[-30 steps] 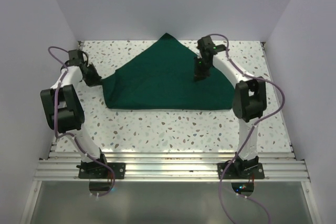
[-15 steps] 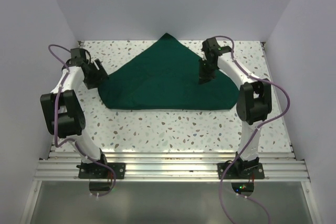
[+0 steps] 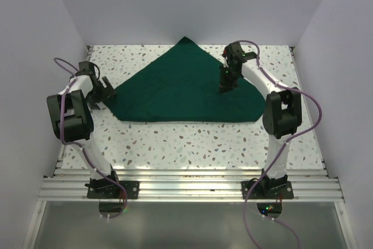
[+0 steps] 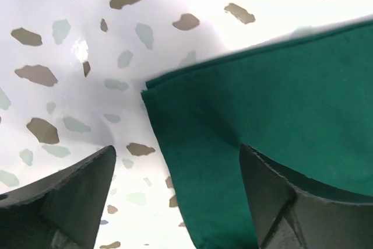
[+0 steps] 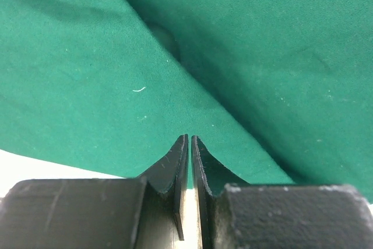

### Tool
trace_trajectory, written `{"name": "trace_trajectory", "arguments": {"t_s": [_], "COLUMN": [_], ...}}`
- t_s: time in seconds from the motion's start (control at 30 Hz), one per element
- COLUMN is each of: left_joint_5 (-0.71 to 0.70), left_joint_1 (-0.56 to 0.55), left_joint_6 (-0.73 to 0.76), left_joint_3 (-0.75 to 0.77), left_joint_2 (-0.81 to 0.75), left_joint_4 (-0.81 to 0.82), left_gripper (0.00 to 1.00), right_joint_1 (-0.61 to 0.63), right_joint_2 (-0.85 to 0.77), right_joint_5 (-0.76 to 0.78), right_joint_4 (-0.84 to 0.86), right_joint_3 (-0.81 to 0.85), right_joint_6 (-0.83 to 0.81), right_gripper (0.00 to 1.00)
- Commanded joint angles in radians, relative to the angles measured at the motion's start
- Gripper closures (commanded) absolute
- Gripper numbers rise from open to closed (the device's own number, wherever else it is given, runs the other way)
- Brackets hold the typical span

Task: Prepare the surgical pack

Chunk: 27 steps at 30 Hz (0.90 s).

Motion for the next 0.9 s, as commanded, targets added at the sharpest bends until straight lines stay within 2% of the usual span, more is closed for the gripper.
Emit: {"name": "trace_trajectory", "arguments": {"t_s": [0.0,0.13,0.3,0.4,0.5,0.53,0.63,0.67,0.87], "left_joint_5": [-0.009,0.109,0.132,0.148,0.185,0.189,0.203,0.202,0.166], "left_joint_1": [0.017,0.016,0.017,0.016,0.016,0.017,0.017,0.016,0.016], "left_joint_6": [0.042,0.042,0.025,0.033,0.028,0.025,0.027,0.031,0.034], "left_joint_3": [0.013,0.007,-0.013,-0.013,-0.015,-0.018,-0.018,-0.013,0.002], "left_joint_2": [0.019,0.059,0.099,0.122,0.128,0.127,0.101,0.093,-0.007], "left_joint_4": [0.044,0.087,0.138,0.158,0.176,0.179,0.167,0.162,0.116], "left_gripper": [0.12,0.21,0.30,0.39,0.54,0.65,0.87,1.00,1.00], "right_joint_1": [-0.002,-0.001,-0.001,-0.002,-0.002,-0.004,-0.010,-0.016,-0.028], "right_joint_2": [-0.062,-0.054,-0.034,-0.027,-0.028,-0.028,-0.013,0.004,0.039], "right_joint_5": [-0.033,-0.033,-0.039,-0.024,-0.005,-0.002,0.019,0.044,0.098], "right_joint_4": [0.030,0.033,0.029,0.021,0.017,0.017,0.001,-0.022,-0.075], "right_joint_3": [-0.011,-0.010,0.007,0.007,0.003,0.003,0.015,0.025,0.044], "right_joint_6": [-0.017,-0.018,-0.021,-0.021,-0.021,-0.021,-0.017,-0.014,-0.004], "right_gripper": [0.91,0.91,0.91,0.92,0.92,0.92,0.92,0.92,0.94]}}
